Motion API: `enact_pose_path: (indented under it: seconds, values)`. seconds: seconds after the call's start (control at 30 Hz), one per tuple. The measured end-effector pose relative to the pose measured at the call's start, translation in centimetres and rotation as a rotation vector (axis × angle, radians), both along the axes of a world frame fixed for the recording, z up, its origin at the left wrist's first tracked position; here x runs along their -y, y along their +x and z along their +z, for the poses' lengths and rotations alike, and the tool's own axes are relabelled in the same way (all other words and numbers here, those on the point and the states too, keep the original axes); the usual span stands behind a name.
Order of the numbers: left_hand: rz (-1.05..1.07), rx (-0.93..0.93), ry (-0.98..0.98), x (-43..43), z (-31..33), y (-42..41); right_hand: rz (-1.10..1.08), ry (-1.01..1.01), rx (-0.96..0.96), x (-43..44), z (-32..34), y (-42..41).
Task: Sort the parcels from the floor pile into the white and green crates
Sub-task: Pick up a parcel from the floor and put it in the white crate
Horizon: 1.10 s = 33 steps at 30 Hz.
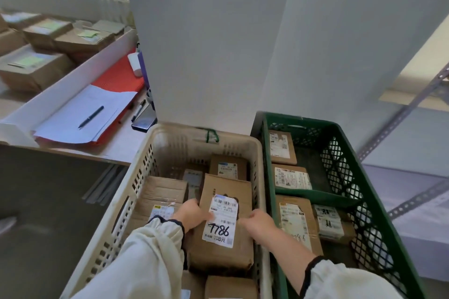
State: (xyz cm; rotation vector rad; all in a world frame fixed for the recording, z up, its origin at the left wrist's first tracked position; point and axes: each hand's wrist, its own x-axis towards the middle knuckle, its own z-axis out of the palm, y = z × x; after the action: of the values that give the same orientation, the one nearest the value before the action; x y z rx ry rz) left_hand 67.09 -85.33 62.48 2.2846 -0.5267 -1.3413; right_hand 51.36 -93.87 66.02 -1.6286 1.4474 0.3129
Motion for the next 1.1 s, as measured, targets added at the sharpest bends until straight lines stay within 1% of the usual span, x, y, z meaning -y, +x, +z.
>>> enact_pose_path:
  seconds: [0.13, 0.23, 0.3, 0.4, 0.5, 0.57, 0.6, 0.63, 0.67, 0.7, 0.73, 0.77, 0.8, 0.83, 0.9, 1.0, 1.1]
  values:
    - [0.024, 0.009, -0.077, 0.5, -0.5, -0.4, 0.0, -0.056, 0.019, 0.7, -0.9, -0.6]
    - [0.058, 0.003, -0.115, 0.3, -0.8, -1.3, 0.064, -0.116, 0.011, 0.9, -1.1, -1.3]
    - [0.082, 0.01, -0.125, 0.1, -0.9, -1.8, 0.099, -0.119, -0.007, 1.0, -1.1, -1.7]
    - [0.08, 0.007, -0.137, -0.1, -1.0, -2.4, 0.234, -0.137, -0.066, 1.0, -1.2, -1.7]
    - [0.011, 0.018, -0.103, -0.1, -0.5, -2.2, 0.403, -0.196, -0.171, 1.1, -0.5, -0.9]
    - [0.022, 0.045, -0.093, -0.8, 0.2, -0.6, 0.52, -0.329, -0.239, 1.0, 0.7, 0.2]
    - [0.071, 0.11, -0.09, -1.4, 0.5, 0.7, 0.582, -0.413, -0.245, 0.9, 1.2, 1.0]
    - [0.134, 0.2, -0.082, -2.1, 0.4, 2.2, 0.627, -0.468, -0.176, 0.7, 1.5, 2.2]
    - [0.194, 0.276, -0.068, -3.1, 0.3, 3.7, 0.649, -0.444, -0.065, 0.2, 1.8, 3.6]
    - [0.243, 0.327, -0.055, -4.2, 0.1, 5.0, 0.616, -0.341, 0.093, -0.5, 1.8, 5.3]
    - [0.274, 0.346, -0.029, -5.3, -0.1, 6.1, 0.5, -0.144, 0.242, -1.3, 1.6, 7.2]
    - [0.291, 0.35, -0.002, -6.2, -0.3, 6.8, 0.329, 0.074, 0.352, -2.3, 1.2, 9.1]
    - [0.296, 0.34, 0.02, -7.0, -0.8, 7.5, 0.171, 0.24, 0.383, -3.2, 0.3, 10.9]
    - [0.292, 0.321, 0.041, -7.6, -1.2, 8.0, 0.056, 0.353, 0.356, -4.2, -0.8, 12.5]
    - [0.284, 0.263, 0.06, -8.6, -2.8, 8.9, -0.004, 0.453, 0.269, -6.2, -3.5, 15.0]
    - [0.265, 0.251, 0.062, -9.0, -5.0, 9.6, -0.047, 0.454, 0.169, -7.8, -6.9, 16.5]
    - [0.218, 0.3, 0.068, -8.5, -3.8, 8.7, -0.097, 0.449, 0.167, -8.0, -7.7, 16.7]
